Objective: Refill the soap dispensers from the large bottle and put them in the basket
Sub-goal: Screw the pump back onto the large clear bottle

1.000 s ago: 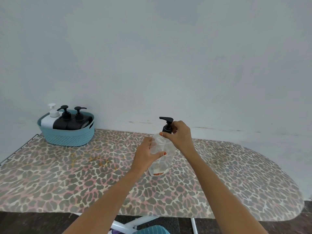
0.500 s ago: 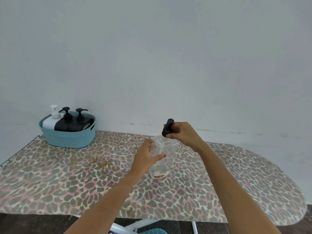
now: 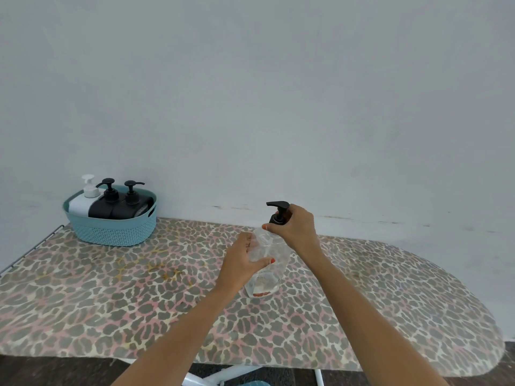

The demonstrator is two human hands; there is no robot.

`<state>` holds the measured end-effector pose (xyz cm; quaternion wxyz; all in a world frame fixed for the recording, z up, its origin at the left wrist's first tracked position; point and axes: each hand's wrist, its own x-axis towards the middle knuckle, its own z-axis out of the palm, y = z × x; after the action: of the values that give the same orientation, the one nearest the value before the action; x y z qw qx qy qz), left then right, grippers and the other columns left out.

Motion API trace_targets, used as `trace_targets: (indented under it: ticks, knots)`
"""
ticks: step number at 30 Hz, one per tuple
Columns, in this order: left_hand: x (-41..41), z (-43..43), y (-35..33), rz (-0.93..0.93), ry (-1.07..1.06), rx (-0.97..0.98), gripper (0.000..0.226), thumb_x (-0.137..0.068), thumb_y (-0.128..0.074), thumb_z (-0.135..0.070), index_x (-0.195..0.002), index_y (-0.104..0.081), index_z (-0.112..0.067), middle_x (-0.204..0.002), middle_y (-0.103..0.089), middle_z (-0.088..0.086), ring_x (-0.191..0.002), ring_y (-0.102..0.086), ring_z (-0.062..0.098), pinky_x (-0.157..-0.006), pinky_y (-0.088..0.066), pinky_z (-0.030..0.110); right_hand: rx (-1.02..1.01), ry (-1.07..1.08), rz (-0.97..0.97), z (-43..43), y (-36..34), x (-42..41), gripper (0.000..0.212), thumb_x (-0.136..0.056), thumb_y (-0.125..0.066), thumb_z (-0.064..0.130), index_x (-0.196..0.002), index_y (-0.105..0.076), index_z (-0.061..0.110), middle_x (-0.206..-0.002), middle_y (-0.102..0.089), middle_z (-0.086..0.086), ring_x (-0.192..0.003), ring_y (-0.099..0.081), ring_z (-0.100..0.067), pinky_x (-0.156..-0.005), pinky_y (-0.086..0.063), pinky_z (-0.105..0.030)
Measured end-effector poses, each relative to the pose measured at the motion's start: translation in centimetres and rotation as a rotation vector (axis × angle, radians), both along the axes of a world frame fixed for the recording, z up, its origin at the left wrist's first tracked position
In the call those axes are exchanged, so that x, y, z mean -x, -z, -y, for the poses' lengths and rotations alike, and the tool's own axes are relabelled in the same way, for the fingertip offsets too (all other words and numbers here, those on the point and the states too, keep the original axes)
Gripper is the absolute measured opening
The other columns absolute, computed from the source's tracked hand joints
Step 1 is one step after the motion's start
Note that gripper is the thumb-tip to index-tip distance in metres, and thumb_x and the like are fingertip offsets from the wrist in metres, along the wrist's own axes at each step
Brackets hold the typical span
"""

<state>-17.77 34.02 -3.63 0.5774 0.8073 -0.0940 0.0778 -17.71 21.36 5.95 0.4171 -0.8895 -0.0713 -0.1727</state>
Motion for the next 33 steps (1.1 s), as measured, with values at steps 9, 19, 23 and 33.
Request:
trace_targets:
  ticks: [9, 19, 23, 33]
  knots:
    - [0.0, -0.2, -0.3, 0.024, 0.009, 0.011, 0.059, -0.065, -0.082, -0.03, -0.112, -0.049, -0.019, -0.108, -0.061, -0.002, -0.104, -0.057, 0.014, -0.093, -0.046, 0.028, 0.084, -0.073, -0.184, 0.6, -2.6, -0.6, 0.031, -0.066, -0.075, -0.004, -0.096, -0.069, -0.001, -0.106, -0.069, -0.012, -0.098, -0.065, -0.024, -0.082, -0.05, -0.028]
    - [0.1, -0.1, -0.1, 0.026, -0.006, 0.007, 0.06, -0.065, -0.081, -0.031, -0.113, -0.048, -0.018, -0.11, -0.06, 0.001, -0.104, -0.056, 0.014, -0.092, -0.044, 0.025, 0.014, 0.031, -0.168, 1.0, -0.7, -0.7, 0.04, -0.063, -0.083, 0.013, -0.096, -0.063, 0.005, -0.097, -0.066, -0.006, -0.085, -0.062, -0.018, -0.071, -0.042, -0.022]
    - [0.1, 0.0, -0.1, 0.031, -0.006, 0.003, 0.061, -0.064, -0.082, -0.031, -0.113, -0.048, -0.017, -0.107, -0.059, 0.0, -0.103, -0.056, 0.014, -0.091, -0.043, 0.023, -0.058, 0.128, -0.077, 0.1, 0.9, -0.5, 0.044, -0.064, -0.083, 0.028, -0.079, -0.045, 0.011, -0.087, -0.061, -0.009, -0.074, -0.055, -0.019, -0.059, -0.041, -0.025]
    - [-0.1, -0.2, -0.1, 0.024, -0.006, 0.003, 0.062, -0.065, -0.081, -0.031, -0.114, -0.048, -0.015, -0.109, -0.06, 0.004, -0.102, -0.057, 0.015, -0.089, -0.043, 0.022, -0.34, -0.207, -0.325, 2.3, 0.0, -0.4, 0.048, -0.079, -0.067, 0.003, -0.125, -0.054, 0.01, -0.12, -0.06, 0.0, -0.119, -0.053, -0.014, -0.095, -0.039, -0.026]
